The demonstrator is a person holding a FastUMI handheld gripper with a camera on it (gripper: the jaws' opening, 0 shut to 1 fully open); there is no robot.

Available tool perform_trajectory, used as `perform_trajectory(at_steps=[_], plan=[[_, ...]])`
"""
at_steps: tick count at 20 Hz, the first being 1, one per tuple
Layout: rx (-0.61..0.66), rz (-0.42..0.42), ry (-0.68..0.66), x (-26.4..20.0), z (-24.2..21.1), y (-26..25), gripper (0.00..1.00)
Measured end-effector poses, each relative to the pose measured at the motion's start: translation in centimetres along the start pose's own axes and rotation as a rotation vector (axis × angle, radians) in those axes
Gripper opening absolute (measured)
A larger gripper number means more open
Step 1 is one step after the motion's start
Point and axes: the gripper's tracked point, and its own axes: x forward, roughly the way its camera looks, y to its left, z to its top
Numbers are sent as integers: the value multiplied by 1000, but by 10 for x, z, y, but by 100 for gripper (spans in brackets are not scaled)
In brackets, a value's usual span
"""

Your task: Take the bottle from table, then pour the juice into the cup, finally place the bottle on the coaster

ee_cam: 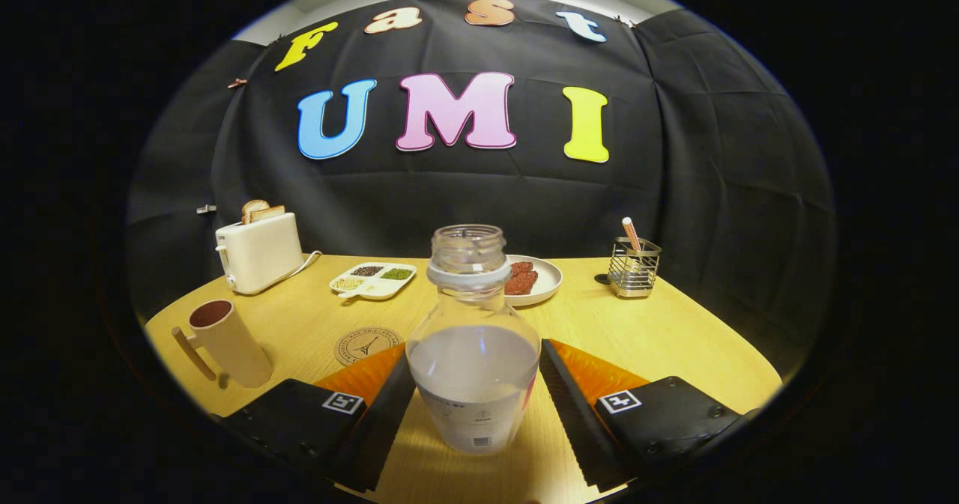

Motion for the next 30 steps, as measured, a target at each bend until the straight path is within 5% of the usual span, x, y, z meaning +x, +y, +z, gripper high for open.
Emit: perform_trajectory(at_steps=[4, 6, 12, 20, 30], plan=[[-5, 17, -12, 2, 1, 4, 92], [-10, 20, -16, 3, 1, 4, 79], [-109, 77, 20, 4, 5, 15, 76], [-367, 198, -20, 0, 45, 63, 74], [-797, 252, -69, 9, 64, 128, 74]])
